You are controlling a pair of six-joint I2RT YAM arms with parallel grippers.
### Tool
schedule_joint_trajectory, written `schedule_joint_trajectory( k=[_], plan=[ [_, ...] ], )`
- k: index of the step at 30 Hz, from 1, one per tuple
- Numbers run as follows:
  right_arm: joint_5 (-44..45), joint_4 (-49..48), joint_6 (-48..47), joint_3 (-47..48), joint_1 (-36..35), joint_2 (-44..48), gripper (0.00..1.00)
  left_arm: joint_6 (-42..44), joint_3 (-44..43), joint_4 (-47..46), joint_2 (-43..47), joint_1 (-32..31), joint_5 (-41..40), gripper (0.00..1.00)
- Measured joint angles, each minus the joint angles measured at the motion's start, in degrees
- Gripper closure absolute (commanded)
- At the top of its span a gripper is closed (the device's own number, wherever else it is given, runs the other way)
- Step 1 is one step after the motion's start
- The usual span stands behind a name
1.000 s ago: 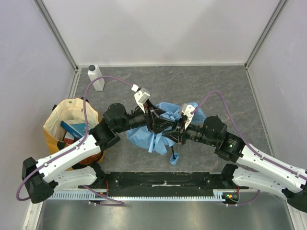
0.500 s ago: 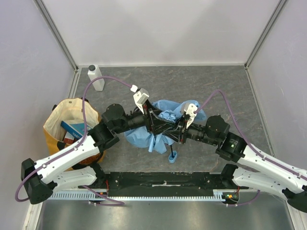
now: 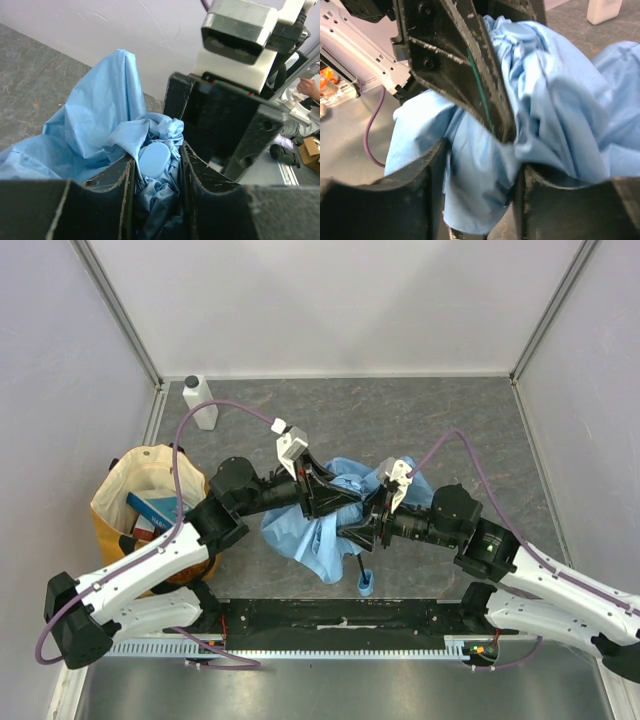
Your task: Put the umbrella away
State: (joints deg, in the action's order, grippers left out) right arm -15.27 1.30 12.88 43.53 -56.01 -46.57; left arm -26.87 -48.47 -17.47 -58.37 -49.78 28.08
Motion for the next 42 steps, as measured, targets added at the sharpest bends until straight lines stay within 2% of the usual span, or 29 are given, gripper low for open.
schedule_joint_trajectory(
  k=[1,2,9,11,14,17,20,24,25,30,32,34,35,37,42],
  plan=[
    [0.1,0.5,0.2,0.0,-0.5,0.5,0.20,-0.3,0.6,-0.2,0.4,0.5,0.2,0.98],
    [0.4,1.1,0.6,-0.2,-0.7,1.2,0.16,-0.7,1.2,-0.2,1.0,1.2,0.5,0.98],
    [10.2,10.0,3.8,-2.7,-0.6,13.0,0.07,-2.3,3.6,3.8,6.6,9.2,4.2,0.98],
    [16.2,14.0,5.0,-2.8,-0.6,16.6,0.08,-2.3,3.6,4.2,8.0,10.8,5.5,0.98],
    [25.2,20.0,5.7,-1.4,-0.5,19.5,0.14,-2.2,4.0,4.0,9.9,11.7,9.0,0.98],
    [32.3,24.9,4.5,4.7,-0.4,15.5,0.21,-2.2,5.0,3.2,11.1,12.0,14.3,0.98],
    [33.9,26.4,0.9,11.5,-0.3,9.0,0.23,-2.2,5.5,3.2,11.3,12.1,18.7,0.98],
    [30.0,28.0,-4.9,18.1,1.0,3.6,0.42,-2.3,5.7,2.6,11.3,12.2,21.3,0.98],
    [27.8,28.2,-6.2,19.6,2.0,2.2,0.44,-2.3,5.9,1.9,11.3,12.2,22.3,0.98],
    [11.7,28.3,-10.8,21.9,11.6,-1.1,0.57,-2.4,6.0,0.6,11.8,12.2,25.4,0.98],
    [6.0,28.3,-11.7,21.7,14.8,-1.9,0.57,-2.4,6.0,0.6,12.4,12.2,26.3,0.98],
    [1.2,28.3,-12.3,21.6,16.9,-2.3,0.44,-2.4,6.0,0.6,12.9,12.2,26.6,0.98],
    [-1.1,28.3,-12.7,21.5,17.5,-2.3,0.43,-2.4,6.0,0.6,13.2,12.2,26.7,0.98],
    [-4.5,27.8,-12.9,20.7,18.0,-1.6,0.43,-2.4,6.0,0.6,13.5,12.2,27.2,0.98],
    [-9.5,27.7,-13.0,18.9,18.3,0.0,0.50,-2.6,6.0,0.2,13.6,12.2,28.0,0.98]
  ],
)
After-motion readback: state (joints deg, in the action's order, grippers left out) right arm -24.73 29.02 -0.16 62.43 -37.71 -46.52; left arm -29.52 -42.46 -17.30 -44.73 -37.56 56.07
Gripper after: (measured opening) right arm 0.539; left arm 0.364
